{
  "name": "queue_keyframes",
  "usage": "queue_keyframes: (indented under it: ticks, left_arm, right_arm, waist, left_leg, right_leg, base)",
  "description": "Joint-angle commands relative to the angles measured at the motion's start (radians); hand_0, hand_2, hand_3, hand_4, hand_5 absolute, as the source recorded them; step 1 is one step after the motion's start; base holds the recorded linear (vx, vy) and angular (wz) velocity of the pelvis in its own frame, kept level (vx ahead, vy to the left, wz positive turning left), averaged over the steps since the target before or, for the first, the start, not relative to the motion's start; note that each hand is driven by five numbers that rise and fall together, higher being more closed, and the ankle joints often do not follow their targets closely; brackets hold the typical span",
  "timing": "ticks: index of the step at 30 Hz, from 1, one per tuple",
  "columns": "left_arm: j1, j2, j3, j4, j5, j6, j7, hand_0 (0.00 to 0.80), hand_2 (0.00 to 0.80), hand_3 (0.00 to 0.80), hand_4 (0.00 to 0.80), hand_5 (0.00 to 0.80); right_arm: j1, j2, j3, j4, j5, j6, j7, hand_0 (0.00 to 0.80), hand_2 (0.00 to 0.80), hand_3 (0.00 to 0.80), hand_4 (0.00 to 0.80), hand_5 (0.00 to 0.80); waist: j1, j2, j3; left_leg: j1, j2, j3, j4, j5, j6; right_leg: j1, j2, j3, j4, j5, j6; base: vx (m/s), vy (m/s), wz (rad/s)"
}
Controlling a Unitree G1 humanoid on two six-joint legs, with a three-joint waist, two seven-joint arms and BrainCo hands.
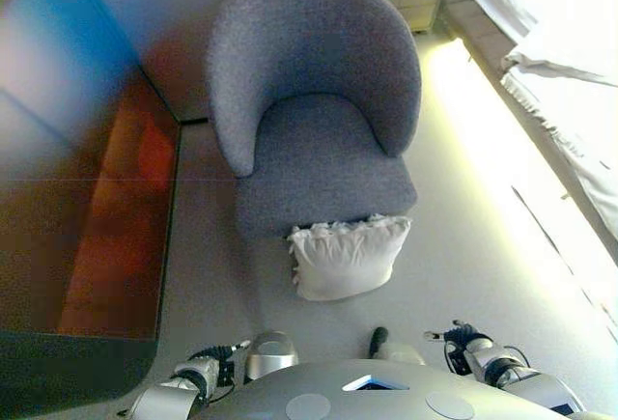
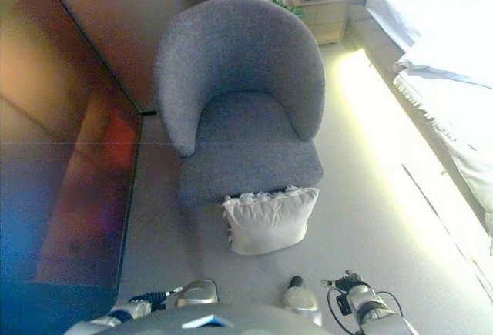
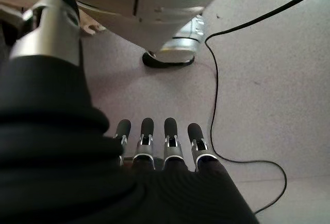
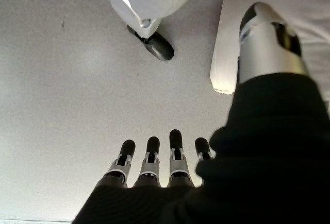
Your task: Pick up the cushion and take it to the sofa
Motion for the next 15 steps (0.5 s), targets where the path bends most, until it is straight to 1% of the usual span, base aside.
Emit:
queue_keyframes:
  ticks: [1, 2, 5, 6, 8, 10, 12, 13, 15]
  left_arm:
    - [-0.018, 0.022, -0.003, 0.008, -0.034, -0.037, 0.014, 0.000, 0.000, 0.000, 0.000, 0.000]
    - [-0.014, 0.020, 0.006, 0.012, -0.033, -0.060, 0.006, 0.000, 0.000, 0.000, 0.000, 0.000]
    - [0.006, 0.026, 0.016, 0.001, -0.040, -0.099, 0.005, 0.000, 0.000, 0.000, 0.000, 0.000]
    - [0.006, 0.028, 0.019, -0.001, -0.049, -0.134, -0.004, 0.000, 0.000, 0.000, 0.000, 0.000]
    - [-0.005, 0.032, 0.014, -0.019, -0.059, -0.198, -0.013, 0.000, 0.000, 0.000, 0.000, 0.000]
    - [-0.024, 0.037, 0.001, -0.033, -0.054, -0.237, -0.002, 0.000, 0.000, 0.000, 0.000, 0.000]
    - [-0.055, 0.047, -0.013, -0.046, -0.061, -0.285, -0.003, 0.000, 0.000, 0.000, 0.000, 0.000]
    - [-0.066, 0.071, -0.017, -0.056, -0.041, -0.313, -0.019, 0.000, 0.000, 0.000, 0.000, 0.000]
    - [-0.075, 0.092, -0.030, -0.061, -0.032, -0.382, -0.016, 0.000, 0.000, 0.000, 0.000, 0.000]
  right_arm:
    - [-0.057, 0.017, -0.020, 0.024, 0.045, -0.036, -0.067, 0.000, 0.000, 0.000, 0.000, 0.000]
    - [-0.067, 0.014, -0.031, 0.025, 0.044, -0.045, -0.082, 0.000, 0.000, 0.000, 0.000, 0.000]
    - [-0.074, 0.005, -0.038, 0.014, 0.025, -0.041, -0.116, 0.000, 0.000, 0.000, 0.000, 0.000]
    - [-0.074, 0.002, -0.038, 0.010, 0.017, -0.042, -0.126, 0.000, 0.000, 0.000, 0.000, 0.000]
    - [-0.078, -0.003, -0.040, 0.008, 0.026, -0.045, -0.154, 0.000, 0.000, 0.000, 0.000, 0.000]
    - [-0.085, -0.002, -0.039, 0.006, 0.046, -0.049, -0.190, 0.000, 0.000, 0.000, 0.000, 0.000]
    - [-0.098, 0.001, -0.036, -0.001, 0.080, -0.064, -0.225, 0.000, 0.000, 0.000, 0.000, 0.000]
    - [-0.112, -0.002, -0.035, -0.001, 0.107, -0.085, -0.234, 0.000, 0.000, 0.000, 0.000, 0.000]
    - [-0.127, 0.005, -0.044, -0.013, 0.133, -0.133, -0.247, 0.000, 0.000, 0.000, 0.000, 0.000]
  waist:
    - [0.013, -0.044, 0.044]
    - [0.019, -0.041, 0.046]
    - [0.019, -0.038, 0.040]
    - [0.019, -0.038, 0.040]
    - [0.021, -0.041, 0.044]
    - [0.022, -0.045, 0.046]
    - [0.023, -0.049, 0.059]
    - [0.026, -0.050, 0.075]
    - [0.030, -0.055, 0.112]
  left_leg:
    - [-0.079, -0.015, 0.012, 0.049, 0.042, 0.028]
    - [-0.078, -0.027, 0.001, 0.034, 0.029, 0.035]
    - [-0.046, -0.037, -0.001, -0.003, 0.019, 0.041]
    - [-0.042, -0.043, -0.002, -0.009, 0.013, 0.042]
    - [-0.037, -0.050, 0.005, -0.015, -0.006, 0.046]
    - [-0.037, -0.053, 0.018, -0.023, -0.031, 0.055]
    - [-0.053, -0.056, 0.018, -0.011, -0.045, 0.067]
    - [-0.066, -0.059, 0.021, -0.008, -0.051, 0.078]
    - [-0.096, -0.058, 0.024, 0.002, -0.055, 0.095]
  right_leg:
    - [0.052, -0.029, -0.025, 0.085, -0.094, -0.018]
    - [0.051, -0.030, -0.026, 0.088, -0.096, -0.014]
    - [0.056, -0.024, -0.019, 0.078, -0.090, -0.012]
    - [0.057, -0.024, -0.016, 0.073, -0.087, -0.011]
    - [0.058, -0.028, -0.015, 0.071, -0.082, -0.005]
    - [0.046, -0.036, -0.021, 0.085, -0.082, 0.001]
    - [0.016, -0.042, -0.016, 0.130, -0.089, 0.011]
    - [-0.012, -0.047, -0.018, 0.167, -0.099, 0.016]
    - [-0.075, -0.059, -0.016, 0.242, -0.102, 0.032]
  base:
    - [0.087, 0.072, 0.22]
    - [0.121, 0.100, 0.20]
    - [0.148, 0.139, 0.08]
    - [0.151, 0.146, -0.07]
    - [0.139, 0.131, -0.12]
    - [0.083, 0.084, -0.02]
    - [-0.005, 0.040, 0.02]
    - [-0.121, 0.005, 0.00]
    - [-0.232, -0.055, 0.00]
